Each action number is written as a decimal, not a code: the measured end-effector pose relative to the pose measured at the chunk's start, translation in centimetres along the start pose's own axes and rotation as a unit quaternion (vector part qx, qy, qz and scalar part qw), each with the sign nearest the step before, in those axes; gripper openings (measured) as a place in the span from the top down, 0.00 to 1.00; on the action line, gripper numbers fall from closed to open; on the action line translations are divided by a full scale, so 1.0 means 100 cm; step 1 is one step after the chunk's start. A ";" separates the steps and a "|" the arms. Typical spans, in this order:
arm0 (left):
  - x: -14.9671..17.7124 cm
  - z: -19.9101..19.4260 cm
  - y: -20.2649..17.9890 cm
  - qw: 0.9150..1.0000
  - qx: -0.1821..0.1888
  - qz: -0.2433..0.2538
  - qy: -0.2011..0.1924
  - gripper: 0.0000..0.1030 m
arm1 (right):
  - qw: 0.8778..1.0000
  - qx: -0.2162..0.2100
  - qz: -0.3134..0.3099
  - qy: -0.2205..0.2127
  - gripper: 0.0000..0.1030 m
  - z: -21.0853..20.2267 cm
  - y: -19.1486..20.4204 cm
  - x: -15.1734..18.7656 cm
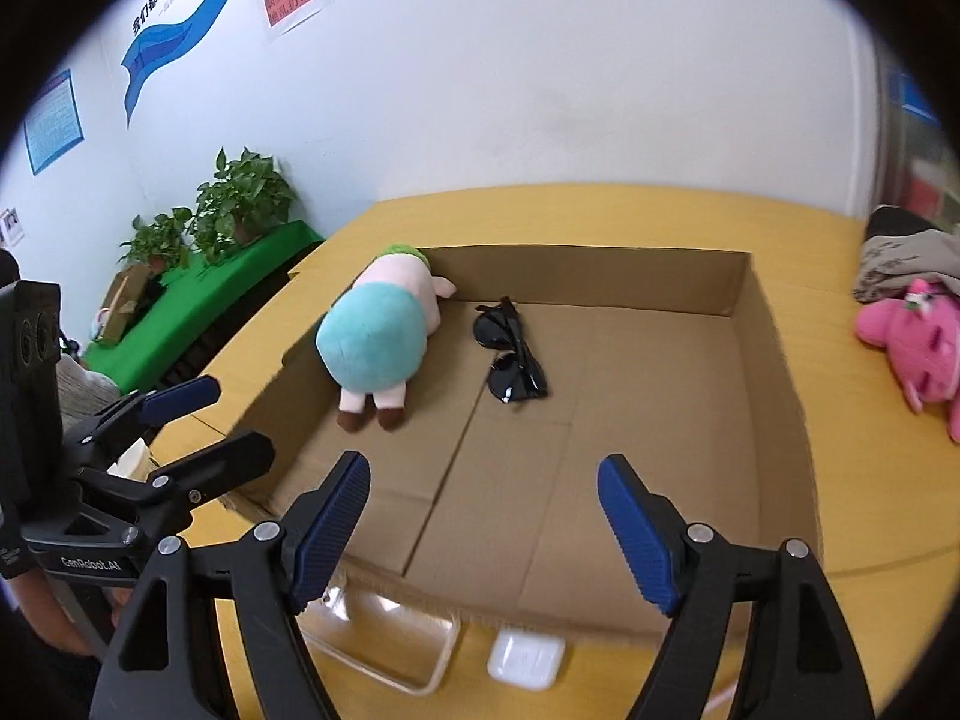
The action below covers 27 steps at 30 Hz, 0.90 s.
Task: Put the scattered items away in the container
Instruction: 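Withdraw both open tools from the box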
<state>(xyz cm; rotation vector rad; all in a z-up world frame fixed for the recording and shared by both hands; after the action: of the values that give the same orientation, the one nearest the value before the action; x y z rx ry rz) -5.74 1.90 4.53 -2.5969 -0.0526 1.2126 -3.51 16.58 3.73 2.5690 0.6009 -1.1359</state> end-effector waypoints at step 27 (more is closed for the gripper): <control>0.072 -0.014 0.019 0.999 0.021 -0.016 0.030 0.01 | 0.999 0.032 0.002 0.024 0.24 -0.016 0.016 0.082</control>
<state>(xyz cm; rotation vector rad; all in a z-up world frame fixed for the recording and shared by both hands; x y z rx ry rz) -0.23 0.78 -0.51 -2.5840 -0.0565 1.1106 3.27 17.96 -1.29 2.6571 0.5782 -1.1131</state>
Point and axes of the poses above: each gripper's, at about its wrist camera, not at the fingertips, and z roughly the way its jaws point, y to its left, x to its underside, the point moved 7 cm from there along z, roughly the way its jaws point, and after that the axes turned 9 degrees about -z, right-handed, at the moved point
